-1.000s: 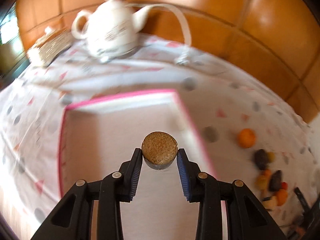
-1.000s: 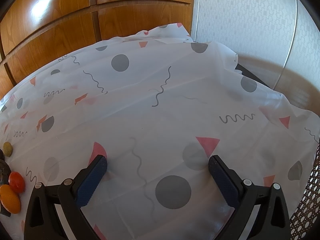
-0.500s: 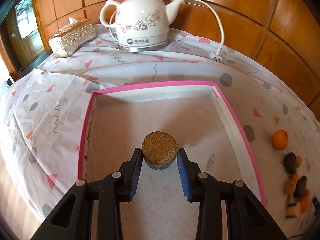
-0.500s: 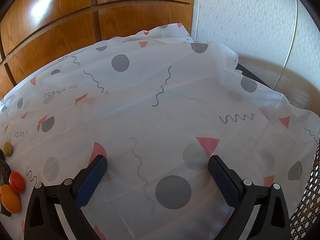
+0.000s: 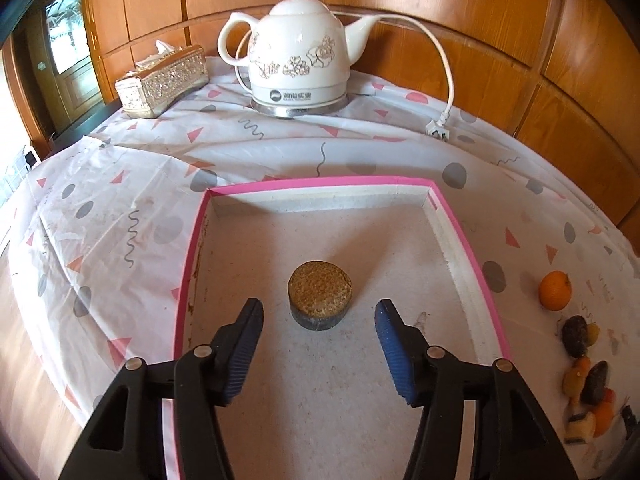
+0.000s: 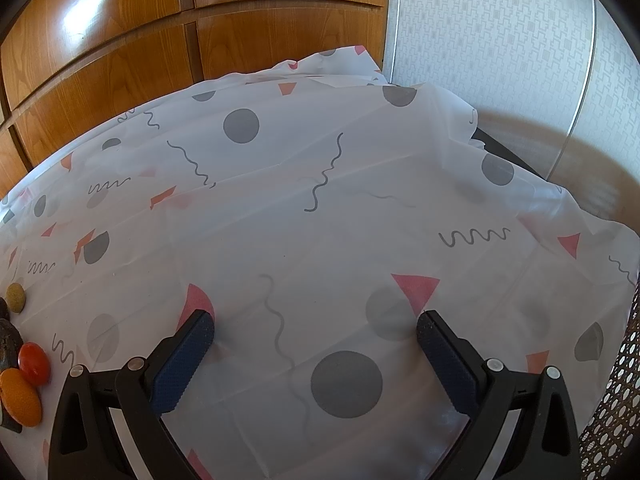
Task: Organize fruits
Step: 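Carry the brown slice with the left tool into the pink tray and release, then move the right tool toward the orange beside the pale slice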
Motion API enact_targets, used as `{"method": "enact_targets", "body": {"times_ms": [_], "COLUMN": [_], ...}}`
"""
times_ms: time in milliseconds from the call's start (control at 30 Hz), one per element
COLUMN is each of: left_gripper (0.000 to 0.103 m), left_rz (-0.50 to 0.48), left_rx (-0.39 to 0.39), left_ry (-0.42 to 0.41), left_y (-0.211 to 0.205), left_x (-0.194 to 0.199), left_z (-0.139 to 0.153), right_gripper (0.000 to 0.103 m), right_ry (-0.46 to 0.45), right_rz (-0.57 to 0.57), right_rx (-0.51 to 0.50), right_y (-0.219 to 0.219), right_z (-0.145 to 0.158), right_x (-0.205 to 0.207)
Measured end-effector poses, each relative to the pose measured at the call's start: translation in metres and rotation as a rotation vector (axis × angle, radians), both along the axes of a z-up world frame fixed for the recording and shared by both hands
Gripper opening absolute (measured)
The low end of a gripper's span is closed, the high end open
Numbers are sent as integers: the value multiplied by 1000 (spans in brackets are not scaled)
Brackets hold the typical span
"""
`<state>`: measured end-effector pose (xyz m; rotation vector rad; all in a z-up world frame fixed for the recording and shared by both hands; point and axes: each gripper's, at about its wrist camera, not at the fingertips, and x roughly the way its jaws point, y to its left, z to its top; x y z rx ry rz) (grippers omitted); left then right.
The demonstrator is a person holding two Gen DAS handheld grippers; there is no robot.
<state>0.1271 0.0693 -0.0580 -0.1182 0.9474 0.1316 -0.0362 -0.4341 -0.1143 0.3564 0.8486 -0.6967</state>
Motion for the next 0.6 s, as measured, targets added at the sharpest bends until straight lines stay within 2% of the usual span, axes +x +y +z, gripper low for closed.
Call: {"method": "enact_targets", "body": {"times_ms": [133,233,300,367,467,533,600], "left_gripper": [60,60,60,60,60,60,60], "left_rz": [10,11,3,-8,-27,-38,-50], "left_rx": [-4,-9,-6,-6,-5,-12,-20], "left_ry": [-14,-29,-40,-52,-68,-73,-75], "left_y": [-1,-2,-3,-5,-9,-12,-14], "left_x": [-11,-20,-26,-32,-41,-46,-50], "left_z": [9,16,21,26,32,35,36], "right_gripper": [103,96,81,71,50,48,40], "right_ry": [0,-5,-13,-46,-86,-109,-116], "right_rz": [7,32,60,126,263,360,429], "right_rx": [5,1,5,42,142,215,260], "right_y": [0,3,8,15,29,41,52], "right_z": [1,3,6,12,19,22,23], "right_x": [-1,-1,-2,-1,6,12,18]}}
